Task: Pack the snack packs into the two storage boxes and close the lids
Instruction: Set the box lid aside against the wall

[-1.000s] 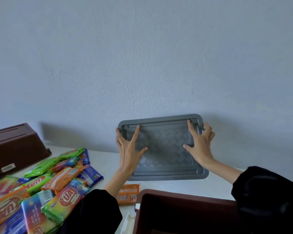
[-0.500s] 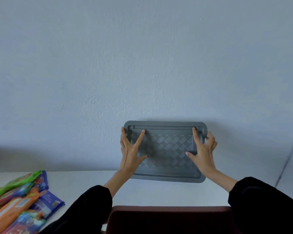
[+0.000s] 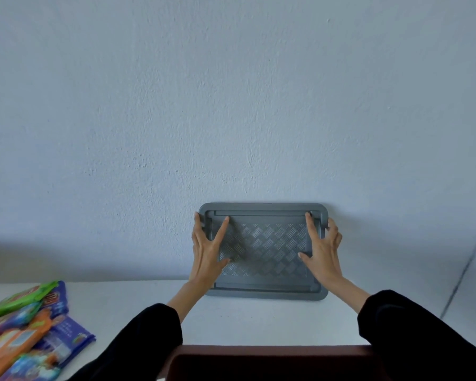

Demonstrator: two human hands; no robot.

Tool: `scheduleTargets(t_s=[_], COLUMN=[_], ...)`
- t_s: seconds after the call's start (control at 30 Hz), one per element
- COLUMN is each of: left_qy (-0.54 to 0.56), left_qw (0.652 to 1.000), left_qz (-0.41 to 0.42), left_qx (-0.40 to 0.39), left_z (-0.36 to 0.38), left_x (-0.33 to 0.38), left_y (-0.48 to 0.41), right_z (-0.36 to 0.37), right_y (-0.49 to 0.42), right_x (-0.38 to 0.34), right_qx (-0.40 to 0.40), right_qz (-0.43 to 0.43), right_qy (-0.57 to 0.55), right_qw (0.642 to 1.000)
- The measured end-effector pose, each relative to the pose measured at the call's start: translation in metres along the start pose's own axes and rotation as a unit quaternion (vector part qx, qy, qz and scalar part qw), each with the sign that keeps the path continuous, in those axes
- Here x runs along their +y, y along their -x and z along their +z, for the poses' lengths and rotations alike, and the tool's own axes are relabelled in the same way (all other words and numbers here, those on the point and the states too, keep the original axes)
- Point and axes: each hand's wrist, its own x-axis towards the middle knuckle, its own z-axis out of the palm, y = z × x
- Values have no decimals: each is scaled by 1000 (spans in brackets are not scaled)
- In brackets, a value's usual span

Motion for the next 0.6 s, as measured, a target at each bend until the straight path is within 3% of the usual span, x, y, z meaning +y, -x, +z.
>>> scheduleTargets(t_s=[0.6], left_qy=[-42], left_qw=[998], left_qz=[42], left_qx=[13], left_z=[0], left_x=[-11], left_y=[5], right_z=[2], right_y=[-8], right_x=[1], right_qx=[-10], right_qz=[32], right_qy=[1], right_qw=[999])
